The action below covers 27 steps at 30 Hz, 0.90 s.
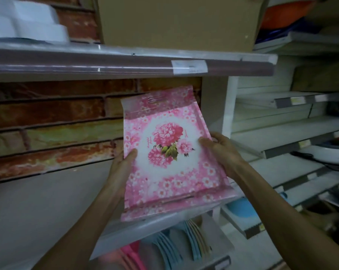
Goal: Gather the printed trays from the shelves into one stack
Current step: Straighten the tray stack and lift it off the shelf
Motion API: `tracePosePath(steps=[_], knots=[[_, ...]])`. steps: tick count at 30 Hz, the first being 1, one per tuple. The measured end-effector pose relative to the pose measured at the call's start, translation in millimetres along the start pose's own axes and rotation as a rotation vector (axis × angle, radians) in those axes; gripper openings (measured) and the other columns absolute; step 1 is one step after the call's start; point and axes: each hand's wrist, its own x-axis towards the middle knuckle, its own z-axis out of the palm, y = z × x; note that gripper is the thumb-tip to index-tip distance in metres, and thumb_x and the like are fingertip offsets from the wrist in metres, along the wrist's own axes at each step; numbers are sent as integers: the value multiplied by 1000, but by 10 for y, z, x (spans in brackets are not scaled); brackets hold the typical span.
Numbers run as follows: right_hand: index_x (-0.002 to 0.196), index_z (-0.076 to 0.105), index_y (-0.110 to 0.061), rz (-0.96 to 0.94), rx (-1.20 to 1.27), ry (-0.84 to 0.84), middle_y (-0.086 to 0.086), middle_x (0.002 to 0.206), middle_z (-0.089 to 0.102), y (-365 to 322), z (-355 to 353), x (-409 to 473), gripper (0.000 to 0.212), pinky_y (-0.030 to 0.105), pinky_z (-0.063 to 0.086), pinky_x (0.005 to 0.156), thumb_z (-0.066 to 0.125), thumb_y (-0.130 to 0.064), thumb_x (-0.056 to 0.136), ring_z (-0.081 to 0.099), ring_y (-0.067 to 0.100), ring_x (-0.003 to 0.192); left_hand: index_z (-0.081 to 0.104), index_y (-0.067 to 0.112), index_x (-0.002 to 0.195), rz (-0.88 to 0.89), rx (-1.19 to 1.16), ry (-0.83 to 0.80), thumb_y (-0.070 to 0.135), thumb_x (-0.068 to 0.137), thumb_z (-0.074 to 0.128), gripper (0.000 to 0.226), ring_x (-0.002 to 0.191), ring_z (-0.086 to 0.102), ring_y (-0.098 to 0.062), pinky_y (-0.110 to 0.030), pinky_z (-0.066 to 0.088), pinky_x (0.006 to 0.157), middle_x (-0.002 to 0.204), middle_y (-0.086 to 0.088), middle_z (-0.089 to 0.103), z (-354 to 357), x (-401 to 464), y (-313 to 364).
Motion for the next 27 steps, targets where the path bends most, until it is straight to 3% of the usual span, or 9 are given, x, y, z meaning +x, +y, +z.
tracePosePath(steps=[4,7,11,15,18,21,24,27], knots=[[107,60,-24,-25,-73,-78,-4,88,70,17,-374,52,16,22,56,50,59,-13,95,71,7,59,50,15,140,-3,-9,28,34,94,60,50,119,55,-19,-33,40,101,134,2,57,362,108,-28],[112,58,-26,-58,-158,-117,-7,88,69,66,-562,188,18,15,54,50,56,-16,97,71,4,61,40,20,146,17,-12,49,43,84,67,71,128,52,-24,-45,39,109,144,0,51,564,205,-30],[116,58,-26,-72,-249,-95,-7,89,68,144,-713,494,21,16,55,55,52,-17,98,69,8,72,34,18,147,10,-22,51,56,65,72,98,121,59,-26,-53,45,104,138,-5,57,747,481,-141],[117,64,-17,-38,-312,-79,-3,89,71,304,-846,883,23,28,57,69,52,-16,97,70,18,79,37,9,139,-7,34,96,36,93,60,58,113,57,-23,-45,48,99,129,-2,54,1049,726,-185],[109,65,-17,-30,-340,-61,-4,83,70,452,-957,1150,16,24,57,64,55,-19,97,69,14,72,44,7,130,10,120,131,31,96,57,44,102,63,-23,-40,55,84,120,-5,60,1207,957,-312],[106,67,-10,-14,-363,-47,-2,80,70,602,-1062,1366,17,18,56,58,58,-22,96,67,13,68,56,8,104,47,235,159,25,97,56,18,83,60,-20,-32,48,72,95,-4,62,1351,1091,-426],[103,66,-12,7,-394,-66,-3,78,67,719,-1151,1519,14,10,51,51,57,-21,97,65,8,66,62,3,91,47,304,205,19,94,57,17,72,56,-21,-32,43,63,82,-10,59,1463,1173,-541],[101,69,-5,10,-463,-76,3,81,69,825,-1214,1660,18,25,56,66,57,-19,96,66,15,69,64,-6,88,50,396,283,17,89,59,24,63,56,-20,-27,41,55,73,-10,60,1514,1205,-632]])
